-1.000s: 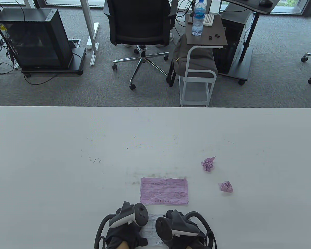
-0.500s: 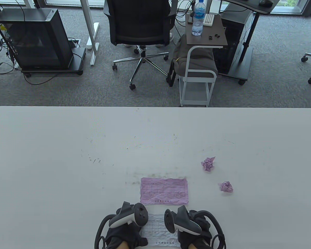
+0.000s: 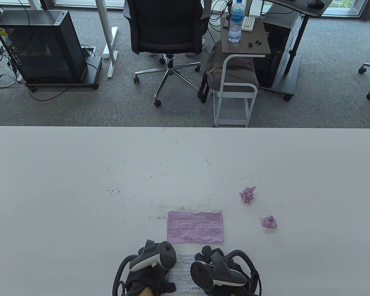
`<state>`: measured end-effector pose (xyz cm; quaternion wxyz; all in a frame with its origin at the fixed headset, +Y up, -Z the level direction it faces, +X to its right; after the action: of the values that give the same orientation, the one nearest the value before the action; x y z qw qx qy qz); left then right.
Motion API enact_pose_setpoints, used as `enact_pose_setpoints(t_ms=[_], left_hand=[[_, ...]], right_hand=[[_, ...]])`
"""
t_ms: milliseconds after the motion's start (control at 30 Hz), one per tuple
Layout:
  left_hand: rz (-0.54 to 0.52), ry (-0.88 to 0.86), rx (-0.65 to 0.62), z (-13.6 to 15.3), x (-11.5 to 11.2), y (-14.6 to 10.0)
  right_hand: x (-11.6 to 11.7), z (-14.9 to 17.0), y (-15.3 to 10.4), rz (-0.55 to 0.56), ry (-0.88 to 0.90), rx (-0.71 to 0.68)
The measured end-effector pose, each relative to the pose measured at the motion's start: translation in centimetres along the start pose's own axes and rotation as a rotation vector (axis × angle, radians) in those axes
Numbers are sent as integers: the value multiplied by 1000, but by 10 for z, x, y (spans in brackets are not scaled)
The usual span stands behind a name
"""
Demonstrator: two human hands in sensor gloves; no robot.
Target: Flatten crumpled invoices and stack
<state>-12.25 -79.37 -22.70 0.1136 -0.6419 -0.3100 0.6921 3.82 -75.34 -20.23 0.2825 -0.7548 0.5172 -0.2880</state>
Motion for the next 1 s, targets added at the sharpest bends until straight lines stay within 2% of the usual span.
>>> enact_pose_setpoints(t_ms=[67,133,300,400,733,1000], left_hand=[[1,2,1,0,0,0],[2,1,0,0,0,0],[3,3,2,0,0,0],[5,3,4,0,0,0],[6,2,10,-1,0,0],[5,0,11,-1,0,0]], right_hand=[[3,-14,3,8,60,-150],[7,-21,6,14,135,-224],[15,-26,9,-102,119,-272],[16,-25,11,-150,163,-254],[13,-7,10,-171,228,-175],[19,16,6,-305,278,-19]])
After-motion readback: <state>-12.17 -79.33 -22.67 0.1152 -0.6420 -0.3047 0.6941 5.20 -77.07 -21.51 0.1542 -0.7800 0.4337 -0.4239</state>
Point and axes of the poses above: the tracker on the back of each hand, its own z axis roughly to the little-finger side, its own y axis roughly from the wrist to the fingertips, x = y × z, the point moved 1 cm from there along y, roughly from the wrist to the fingertips, and after that the axes turned 12 degrees about -y, right-handed, at the moved point
